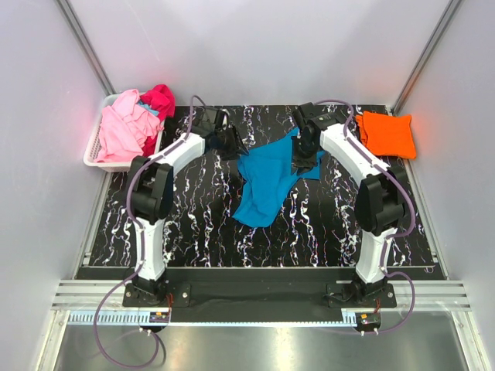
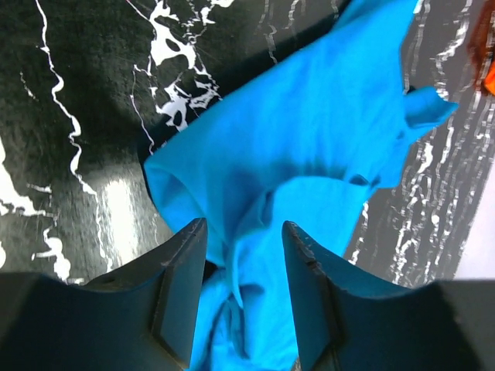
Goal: Fold and stack the t-shirts
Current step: Flatten the tshirt out
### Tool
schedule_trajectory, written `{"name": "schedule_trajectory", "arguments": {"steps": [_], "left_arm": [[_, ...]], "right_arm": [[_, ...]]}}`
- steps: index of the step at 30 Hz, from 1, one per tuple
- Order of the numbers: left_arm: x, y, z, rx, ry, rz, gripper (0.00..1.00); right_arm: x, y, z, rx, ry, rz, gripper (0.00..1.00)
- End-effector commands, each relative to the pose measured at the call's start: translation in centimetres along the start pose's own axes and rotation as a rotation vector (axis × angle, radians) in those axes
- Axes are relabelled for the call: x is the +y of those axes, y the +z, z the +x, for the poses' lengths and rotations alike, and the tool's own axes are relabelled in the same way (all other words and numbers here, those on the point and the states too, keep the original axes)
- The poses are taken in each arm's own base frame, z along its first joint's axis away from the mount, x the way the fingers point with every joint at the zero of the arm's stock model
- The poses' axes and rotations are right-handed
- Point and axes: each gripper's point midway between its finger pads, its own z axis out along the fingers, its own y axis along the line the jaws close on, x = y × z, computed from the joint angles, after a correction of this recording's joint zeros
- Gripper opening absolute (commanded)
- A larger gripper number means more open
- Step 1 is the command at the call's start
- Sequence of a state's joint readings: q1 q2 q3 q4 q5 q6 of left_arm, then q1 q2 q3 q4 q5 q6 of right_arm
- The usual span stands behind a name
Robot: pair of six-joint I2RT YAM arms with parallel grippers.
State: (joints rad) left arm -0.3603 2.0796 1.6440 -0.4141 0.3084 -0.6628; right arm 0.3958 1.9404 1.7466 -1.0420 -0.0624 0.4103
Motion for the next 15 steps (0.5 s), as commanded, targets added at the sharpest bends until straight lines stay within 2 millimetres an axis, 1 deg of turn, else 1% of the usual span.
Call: {"name": "schedule_trajectory", "arguments": {"steps": [1,4,7,8,10,11,12,14,15], "left_arm": [[-2.1,0.5,-1.6,-0.044,0.054,0.06,0.45],[-2.0,1.0,-1.5,-0.036,0.052,0.061,0.42],[-2.4,1.2,-1.3,-0.026,0.054,0.075,0.4],[-2.6,1.3,-1.3,-0.024,0.057,0.08,0.37],[-3.0,1.4,-1.3,-0.019,0.06,0.093,0.35],[-3.0,1.5,-1.3,-0.018,0.061,0.094,0.32],[-3.1,1.4,-1.4,-0.02,0.063,0.095,0.24],[-3.3,1.4,-1.4,-0.02,0.067,0.098,0.19],[-3.5,1.2,-1.5,-0.027,0.072,0.101,0.08]], "right_arm": [[-0.2,-2.1,-1.3,-0.071,0.031,-0.02,0.28],[-0.3,-2.2,-1.3,-0.069,0.039,-0.021,0.29],[-0.4,-2.0,-1.2,-0.062,0.043,-0.019,0.28],[-0.5,-1.8,-1.2,-0.06,0.044,-0.017,0.28],[-0.5,-1.7,-1.2,-0.058,0.045,-0.016,0.28],[-0.6,-1.7,-1.2,-0.058,0.046,-0.016,0.28],[-0.6,-1.6,-1.2,-0.058,0.048,-0.014,0.28],[-0.7,-1.5,-1.2,-0.055,0.048,-0.012,0.27],[-0.7,-1.5,-1.3,-0.058,0.048,-0.01,0.27]]}}
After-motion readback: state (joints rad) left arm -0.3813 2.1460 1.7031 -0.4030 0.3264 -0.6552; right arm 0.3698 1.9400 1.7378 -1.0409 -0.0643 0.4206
